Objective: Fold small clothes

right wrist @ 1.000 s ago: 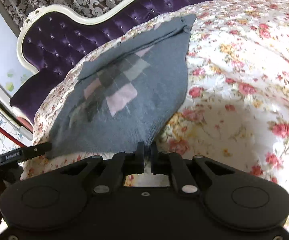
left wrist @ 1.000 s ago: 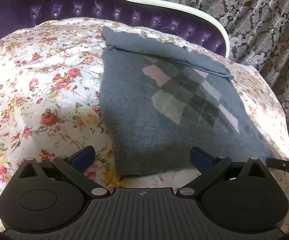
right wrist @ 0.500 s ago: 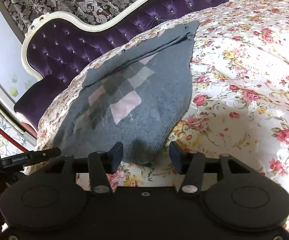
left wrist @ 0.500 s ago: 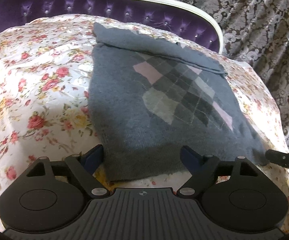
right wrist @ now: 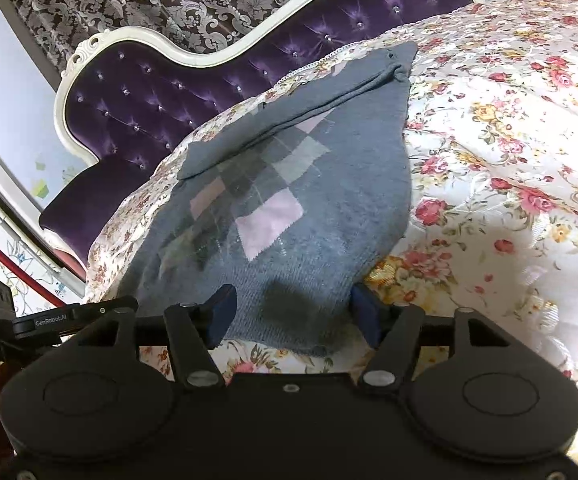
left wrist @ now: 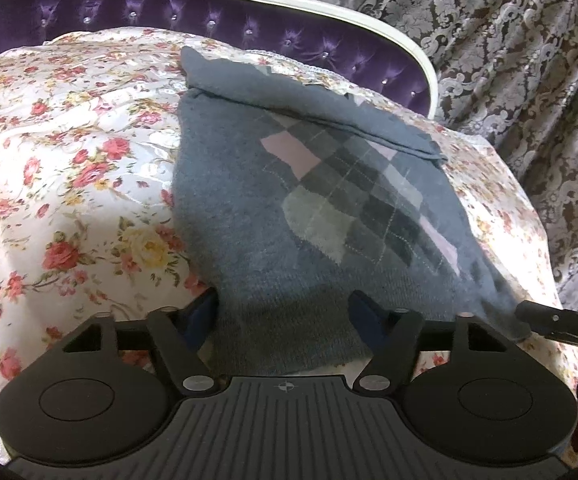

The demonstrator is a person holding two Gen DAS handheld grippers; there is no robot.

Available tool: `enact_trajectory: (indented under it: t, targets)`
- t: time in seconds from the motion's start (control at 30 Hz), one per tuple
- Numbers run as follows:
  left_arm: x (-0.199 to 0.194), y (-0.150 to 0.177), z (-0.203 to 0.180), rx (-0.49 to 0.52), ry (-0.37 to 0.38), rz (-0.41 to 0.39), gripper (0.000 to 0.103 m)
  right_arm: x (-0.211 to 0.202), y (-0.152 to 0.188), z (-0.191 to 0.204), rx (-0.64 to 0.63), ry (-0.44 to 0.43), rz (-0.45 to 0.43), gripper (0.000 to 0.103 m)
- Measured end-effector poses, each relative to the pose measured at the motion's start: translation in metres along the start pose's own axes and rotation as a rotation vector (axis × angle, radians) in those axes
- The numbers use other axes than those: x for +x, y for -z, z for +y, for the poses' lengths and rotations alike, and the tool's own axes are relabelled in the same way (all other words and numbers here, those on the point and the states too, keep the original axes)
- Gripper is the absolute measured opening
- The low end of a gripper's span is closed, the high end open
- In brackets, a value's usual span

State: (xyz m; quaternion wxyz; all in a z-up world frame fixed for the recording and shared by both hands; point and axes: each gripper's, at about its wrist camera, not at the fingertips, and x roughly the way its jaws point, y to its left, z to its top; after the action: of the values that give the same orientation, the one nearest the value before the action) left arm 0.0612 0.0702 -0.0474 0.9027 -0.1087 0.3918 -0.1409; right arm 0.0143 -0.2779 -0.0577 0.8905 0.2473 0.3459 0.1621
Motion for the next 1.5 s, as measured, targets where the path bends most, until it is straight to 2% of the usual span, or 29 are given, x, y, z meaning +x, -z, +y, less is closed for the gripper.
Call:
enact_trajectory:
  t: [0.07,0.1,0.13,0.17,0.2,0.23,0.4,0.6,0.73,0.93,1.17,1.33,1.5]
  targets:
    - [-0.002,0.001,0.003,-0.009,-0.008,-0.003,0.049,-0.001,0.000,0.000,0.000,0.004,0.001,0.062]
    - [-0.002,0.001,0.005,-0.018,-0.012,-0.003,0.038,-0.001,0.000,0.000,-0.002,0.008,0.003,0.059]
    - [-0.002,0.001,0.007,-0.026,-0.020,-0.003,0.025,-0.001,0.000,0.000,-0.005,0.012,0.007,0.049]
    - [-0.001,0.001,0.009,-0.032,-0.029,-0.002,0.017,0.000,0.000,-0.001,-0.008,0.017,0.014,0.034]
    - [-0.001,0.000,0.011,-0.036,-0.030,0.003,0.006,0.001,0.000,-0.001,-0.012,0.027,0.020,0.024]
    - [-0.002,0.000,0.013,-0.045,-0.020,0.006,0.005,0.002,0.000,-0.001,-0.016,0.037,0.024,0.012]
    - [-0.020,-0.006,0.013,-0.097,0.021,-0.012,0.004,-0.003,-0.003,0.002,-0.023,0.028,0.021,0.012]
    - [-0.054,-0.039,0.004,-0.098,0.103,-0.090,0.004,-0.023,-0.028,0.006,0.020,-0.053,-0.015,0.012]
    - [-0.059,-0.065,0.002,-0.103,0.162,-0.122,0.004,-0.031,-0.051,0.012,0.014,-0.087,-0.053,0.012]
    - [-0.051,-0.098,0.005,-0.127,0.217,-0.147,0.004,-0.028,-0.085,0.017,0.020,-0.146,-0.098,0.012]
    - [-0.040,-0.149,0.010,-0.131,0.226,-0.203,0.004,-0.018,-0.136,0.019,-0.002,-0.185,-0.165,0.012]
    - [-0.018,-0.190,0.015,-0.127,0.218,-0.234,0.004,0.004,-0.176,0.013,0.008,-0.198,-0.202,0.012]
    - [0.022,-0.234,0.026,-0.142,0.201,-0.244,0.004,0.043,-0.219,-0.004,0.053,-0.183,-0.240,0.012]
